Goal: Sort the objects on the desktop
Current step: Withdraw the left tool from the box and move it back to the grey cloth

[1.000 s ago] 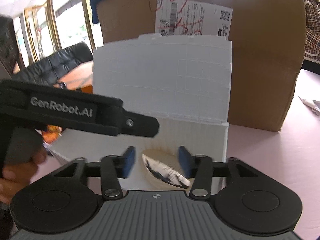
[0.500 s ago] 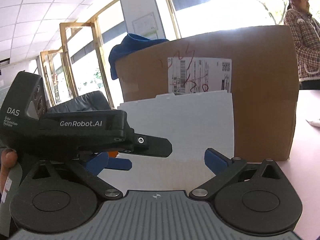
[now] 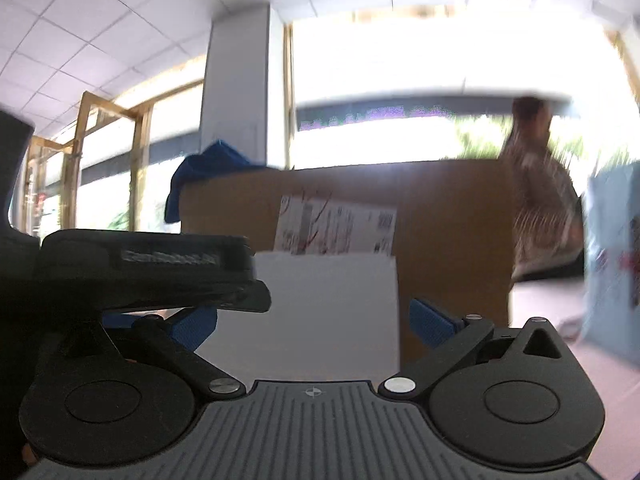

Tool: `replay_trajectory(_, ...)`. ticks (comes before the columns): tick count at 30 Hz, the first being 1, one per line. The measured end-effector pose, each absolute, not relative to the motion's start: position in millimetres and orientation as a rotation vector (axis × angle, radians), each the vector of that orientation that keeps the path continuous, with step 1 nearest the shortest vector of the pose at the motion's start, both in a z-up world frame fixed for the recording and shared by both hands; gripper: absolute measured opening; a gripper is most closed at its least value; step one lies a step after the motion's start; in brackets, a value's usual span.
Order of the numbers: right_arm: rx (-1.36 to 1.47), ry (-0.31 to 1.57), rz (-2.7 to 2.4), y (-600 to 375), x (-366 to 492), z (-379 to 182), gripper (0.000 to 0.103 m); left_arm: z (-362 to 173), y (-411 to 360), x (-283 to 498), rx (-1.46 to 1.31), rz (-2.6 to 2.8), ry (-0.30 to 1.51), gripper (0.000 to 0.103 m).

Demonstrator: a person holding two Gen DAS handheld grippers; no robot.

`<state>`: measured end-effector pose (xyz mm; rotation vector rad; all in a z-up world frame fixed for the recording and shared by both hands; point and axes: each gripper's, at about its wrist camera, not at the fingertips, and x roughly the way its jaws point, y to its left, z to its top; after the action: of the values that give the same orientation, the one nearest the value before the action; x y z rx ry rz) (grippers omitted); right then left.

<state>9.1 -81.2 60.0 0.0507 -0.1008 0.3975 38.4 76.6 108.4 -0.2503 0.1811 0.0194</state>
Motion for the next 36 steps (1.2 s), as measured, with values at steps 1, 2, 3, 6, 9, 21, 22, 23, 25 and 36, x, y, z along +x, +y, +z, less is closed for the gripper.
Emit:
replay_trajectory(1,0.041,-0.138,0.382,-79.5,4.0,54.5,0.103,104.5,71.6,32.3,-0.221,0.045,0.130,0.103)
replay_trajectory(2,0.038,-0.170,0.369,-79.0,-0.7,49.5,0.103,100.5,67.0,26.2,-0.195,0.070,0.077,0.103)
replay_trajectory(3,0.041,-0.195,0.360,-79.4,-4.2,45.5,0.103,96.9,63.7,21.1,-0.174,0.088,0.034,0.103)
replay_trajectory(6,0.075,-0.193,0.365,-83.2,-6.0,42.5,0.103,90.1,61.6,14.9,-0.165,0.098,-0.025,0.103)
replay_trajectory(9,0.068,-0.169,0.356,-80.1,0.2,42.8,0.103,82.4,62.1,15.2,-0.189,0.118,-0.037,0.103)
replay_trajectory(21,0.067,-0.129,0.149,-85.5,6.3,41.2,0.103,70.3,69.5,17.8,-0.260,0.107,-0.006,0.103)
replay_trajectory(22,0.067,-0.137,0.135,-86.7,5.1,40.7,0.103,70.5,70.0,17.6,-0.269,0.092,0.000,0.103)
replay_trajectory(23,0.063,-0.147,0.119,-87.5,2.9,40.3,0.103,70.6,70.0,17.1,-0.273,0.078,0.001,0.103)
replay_trajectory(25,0.046,-0.174,0.081,-88.1,-4.6,37.7,0.103,71.2,68.4,14.9,-0.277,0.051,0.000,0.103)
replay_trajectory(36,-0.068,-0.319,-0.160,-96.2,-51.0,32.7,0.103,66.3,61.2,5.7,-0.376,-0.202,0.043,0.103)
